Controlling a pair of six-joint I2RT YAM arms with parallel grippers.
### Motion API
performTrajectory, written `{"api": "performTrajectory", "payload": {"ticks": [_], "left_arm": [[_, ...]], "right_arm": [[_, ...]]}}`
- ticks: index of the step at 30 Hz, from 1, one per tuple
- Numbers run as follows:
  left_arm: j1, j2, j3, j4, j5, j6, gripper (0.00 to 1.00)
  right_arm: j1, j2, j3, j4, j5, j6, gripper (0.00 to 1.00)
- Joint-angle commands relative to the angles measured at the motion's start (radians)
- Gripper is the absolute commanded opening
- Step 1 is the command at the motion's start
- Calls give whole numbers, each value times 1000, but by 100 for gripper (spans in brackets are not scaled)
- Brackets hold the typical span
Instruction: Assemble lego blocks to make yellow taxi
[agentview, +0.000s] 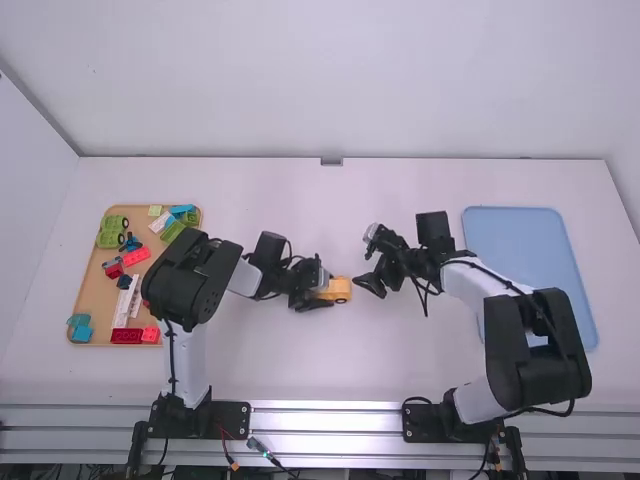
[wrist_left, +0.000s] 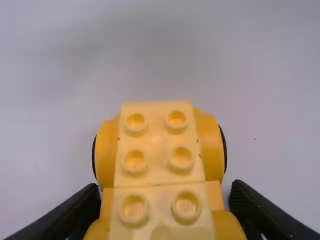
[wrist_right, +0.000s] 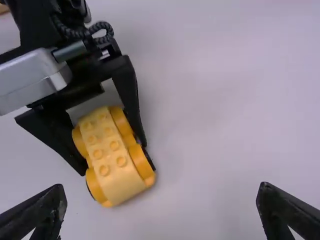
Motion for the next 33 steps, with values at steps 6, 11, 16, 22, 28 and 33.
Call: {"api": "performTrajectory", "payload": {"ticks": [6, 11, 16, 22, 28, 33], "left_arm": [[-5, 6, 25, -31, -18, -1, 100], [-2, -34, 28, -97, -39, 0, 99], [34, -101, 29, -193, -52, 0, 99], [111, -206, 28, -337, -52, 0, 99], [240, -356, 28, -576, -169, -1, 99], [373, -511, 33, -795, -400, -1, 99]], "right_arm": [[-1, -8, 12, -13, 16, 14, 99], [-1, -8, 12, -13, 15, 14, 99], [-1, -8, 12, -13, 15, 14, 99], [-1, -8, 12, -10, 16, 14, 99], [-1, -8, 12, -10, 15, 14, 99], [-1, -8, 12, 18, 14, 14, 99]]}}
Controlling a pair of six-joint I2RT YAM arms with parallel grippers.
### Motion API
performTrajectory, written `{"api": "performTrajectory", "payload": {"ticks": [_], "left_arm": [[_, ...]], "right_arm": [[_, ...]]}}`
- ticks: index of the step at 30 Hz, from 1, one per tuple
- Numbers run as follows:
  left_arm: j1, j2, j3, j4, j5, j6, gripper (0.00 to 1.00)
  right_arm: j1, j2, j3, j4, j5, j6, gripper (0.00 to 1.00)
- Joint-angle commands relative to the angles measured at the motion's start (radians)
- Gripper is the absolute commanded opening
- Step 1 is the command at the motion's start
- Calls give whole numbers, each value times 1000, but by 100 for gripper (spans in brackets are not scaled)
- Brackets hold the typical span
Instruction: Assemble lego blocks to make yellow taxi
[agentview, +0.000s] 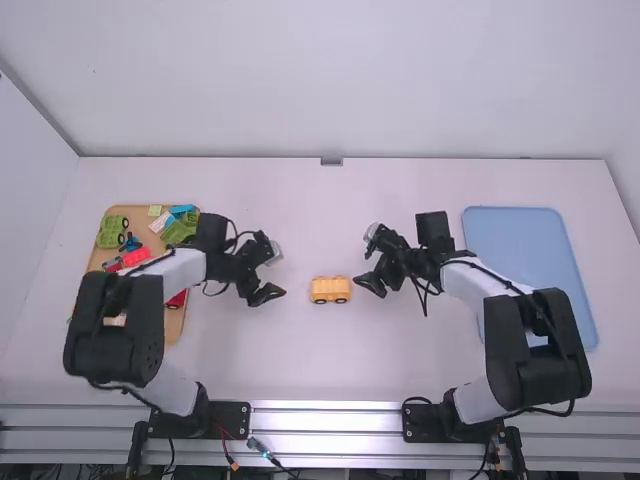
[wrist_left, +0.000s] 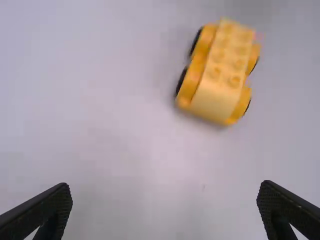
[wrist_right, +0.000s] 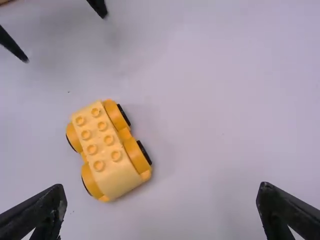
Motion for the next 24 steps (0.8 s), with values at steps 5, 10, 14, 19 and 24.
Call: {"api": "performTrajectory", "payload": {"ticks": [5, 10, 14, 19, 24], "left_arm": [[163, -194, 4, -34, -344, -90, 99], [238, -239, 4, 68, -732, -594, 99], [282, -239, 4, 63, -866, -674, 99], [346, -225, 4, 27, -781, -488, 99], [467, -212, 45, -15, -596, -463, 99]], "right_arm": [[-1, -8, 12, 86, -10, 3, 99], [-1, -8, 13, 163, -9, 4, 99], [-1, -8, 13, 220, -3, 56, 99], [-3, -8, 13, 289, 2, 119, 99], [-3, -8, 13, 325, 3, 134, 99]]}}
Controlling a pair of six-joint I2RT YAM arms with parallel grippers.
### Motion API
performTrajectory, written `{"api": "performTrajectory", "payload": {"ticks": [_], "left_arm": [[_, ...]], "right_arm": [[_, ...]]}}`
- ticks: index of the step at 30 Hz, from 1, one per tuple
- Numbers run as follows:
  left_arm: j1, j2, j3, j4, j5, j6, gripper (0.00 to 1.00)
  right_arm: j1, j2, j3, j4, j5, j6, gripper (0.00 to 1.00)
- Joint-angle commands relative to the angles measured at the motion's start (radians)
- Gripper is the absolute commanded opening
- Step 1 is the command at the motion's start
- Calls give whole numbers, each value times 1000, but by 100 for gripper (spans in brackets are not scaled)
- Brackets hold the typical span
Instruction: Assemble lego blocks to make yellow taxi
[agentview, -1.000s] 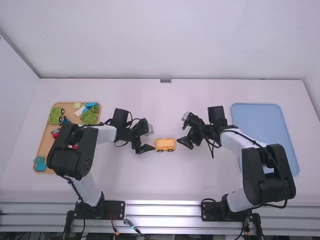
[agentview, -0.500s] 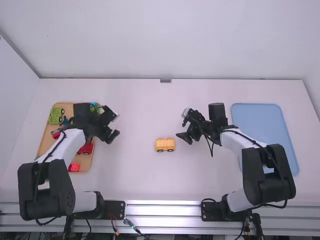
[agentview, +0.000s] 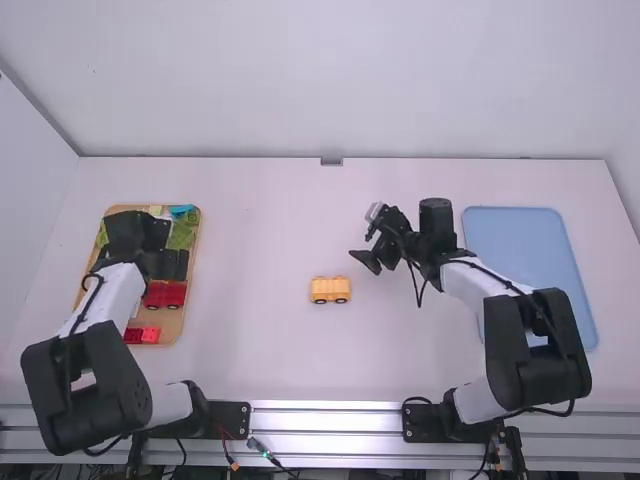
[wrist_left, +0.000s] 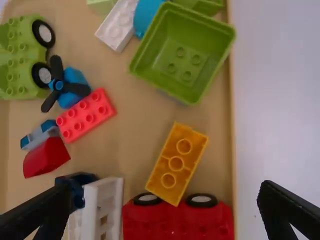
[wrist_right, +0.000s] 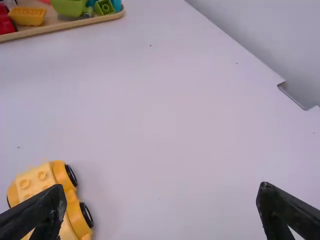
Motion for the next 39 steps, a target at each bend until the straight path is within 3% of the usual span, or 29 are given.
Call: {"api": "performTrajectory", "payload": {"ticks": [1, 4, 14, 24, 27, 28, 30, 32, 39], "left_arm": [[69, 18, 49, -43, 136, 48, 99], [142, 78, 156, -180, 294, 167, 99], [121, 345, 414, -385, 323, 289, 99], [127, 402, 423, -374, 253, 294, 99], [131, 402, 404, -366, 245, 295, 86], [130, 402, 397, -362, 231, 295, 86], [130, 402, 383, -354, 182, 296, 72], [130, 402, 378, -356, 163, 295, 68], [130, 402, 338, -347, 174, 377, 66]], "right_arm": [[-3, -8, 13, 7, 0, 26, 99], [-3, -8, 16, 7, 0, 25, 99], [-3, -8, 29, 2, -1, 23, 99], [-3, -8, 29, 32, -1, 22, 99], [-2, -8, 29, 37, 10, 22, 99], [-2, -8, 29, 37, 19, 23, 99], [-1, -8, 29, 37, 50, 22, 99], [-1, -8, 29, 42, 51, 23, 99], [-2, -8, 29, 62, 51, 49, 99]]}}
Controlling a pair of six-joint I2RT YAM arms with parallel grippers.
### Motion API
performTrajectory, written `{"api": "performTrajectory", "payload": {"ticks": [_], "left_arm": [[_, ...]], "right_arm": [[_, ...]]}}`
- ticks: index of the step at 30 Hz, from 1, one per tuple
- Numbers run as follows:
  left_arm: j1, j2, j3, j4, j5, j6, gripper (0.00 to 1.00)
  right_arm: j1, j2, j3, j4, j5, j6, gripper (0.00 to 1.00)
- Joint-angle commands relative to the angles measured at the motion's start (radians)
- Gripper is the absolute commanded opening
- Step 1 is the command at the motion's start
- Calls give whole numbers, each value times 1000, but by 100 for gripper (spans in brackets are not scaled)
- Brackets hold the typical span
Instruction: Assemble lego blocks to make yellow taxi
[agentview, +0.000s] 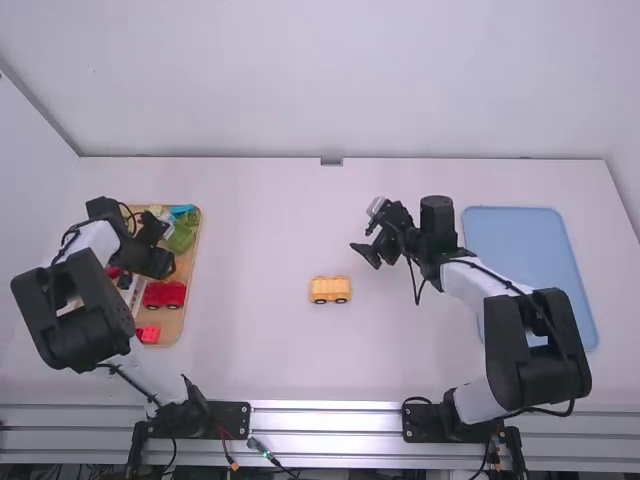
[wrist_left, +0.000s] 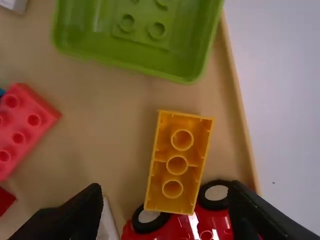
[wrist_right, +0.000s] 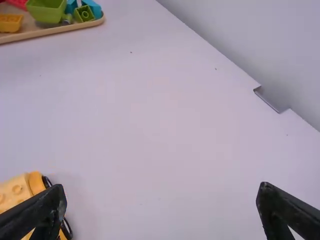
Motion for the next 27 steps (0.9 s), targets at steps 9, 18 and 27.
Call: {"api": "performTrajectory", "payload": {"ticks": [9, 18, 27], "left_arm": [[8, 2, -66, 74, -33, 39, 59], [7, 2, -118, 159, -33, 55, 58], [8, 2, -137, 190, -34, 73, 55]], "right_arm": [[-2, -8, 29, -2, 1, 10, 99], [-2, -8, 28, -9, 50, 10, 99], [-2, -8, 28, -6, 46, 10, 99]]}}
